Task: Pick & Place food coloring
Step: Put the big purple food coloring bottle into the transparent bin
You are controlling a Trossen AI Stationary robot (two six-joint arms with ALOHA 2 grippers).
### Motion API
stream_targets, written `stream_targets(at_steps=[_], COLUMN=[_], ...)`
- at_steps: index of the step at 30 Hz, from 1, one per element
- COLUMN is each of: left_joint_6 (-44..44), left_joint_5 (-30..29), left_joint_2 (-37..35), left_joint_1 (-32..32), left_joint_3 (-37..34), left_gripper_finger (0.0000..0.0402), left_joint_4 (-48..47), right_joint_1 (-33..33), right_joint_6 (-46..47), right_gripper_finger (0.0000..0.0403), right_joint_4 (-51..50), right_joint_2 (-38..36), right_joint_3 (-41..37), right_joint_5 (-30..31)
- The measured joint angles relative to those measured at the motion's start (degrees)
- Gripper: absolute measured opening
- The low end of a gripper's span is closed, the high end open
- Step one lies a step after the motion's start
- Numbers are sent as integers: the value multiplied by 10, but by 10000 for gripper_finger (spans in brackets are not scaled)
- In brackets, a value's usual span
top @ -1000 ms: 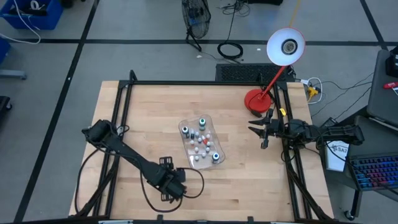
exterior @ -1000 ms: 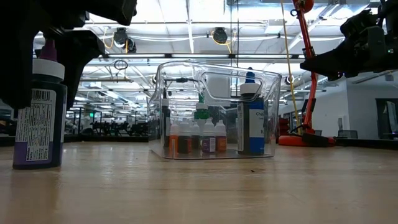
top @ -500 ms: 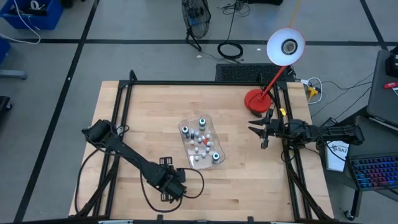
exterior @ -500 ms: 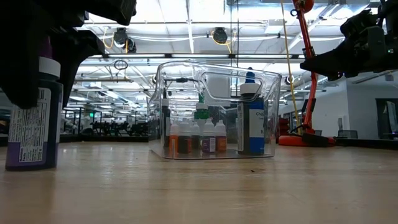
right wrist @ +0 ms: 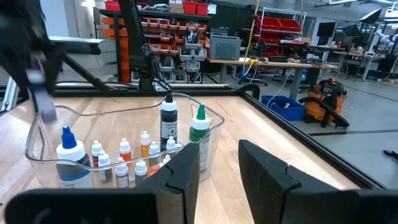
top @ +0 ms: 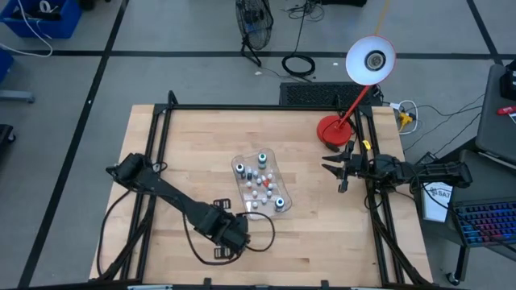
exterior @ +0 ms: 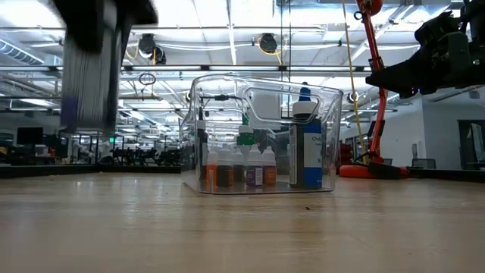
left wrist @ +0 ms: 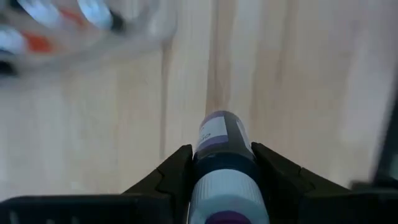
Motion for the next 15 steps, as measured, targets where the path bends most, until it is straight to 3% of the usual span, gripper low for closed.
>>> stream_targets(at_steps=[9,15], left_joint_6=[86,190], left_joint_5=[-113,-101], left_joint_2=[-2,-2], left_joint_1=[30,117], left_joint_3=[236,256], left_gripper_finger=[145,145], left_joint_4=[-110,-98], right_joint_1=[0,0], right_joint_6=[0,0], right_gripper_finger=[100,100], right_joint_4=[0,0], right_joint_2=[0,0], right_joint_3=[0,0], right_joint_5=[0,0])
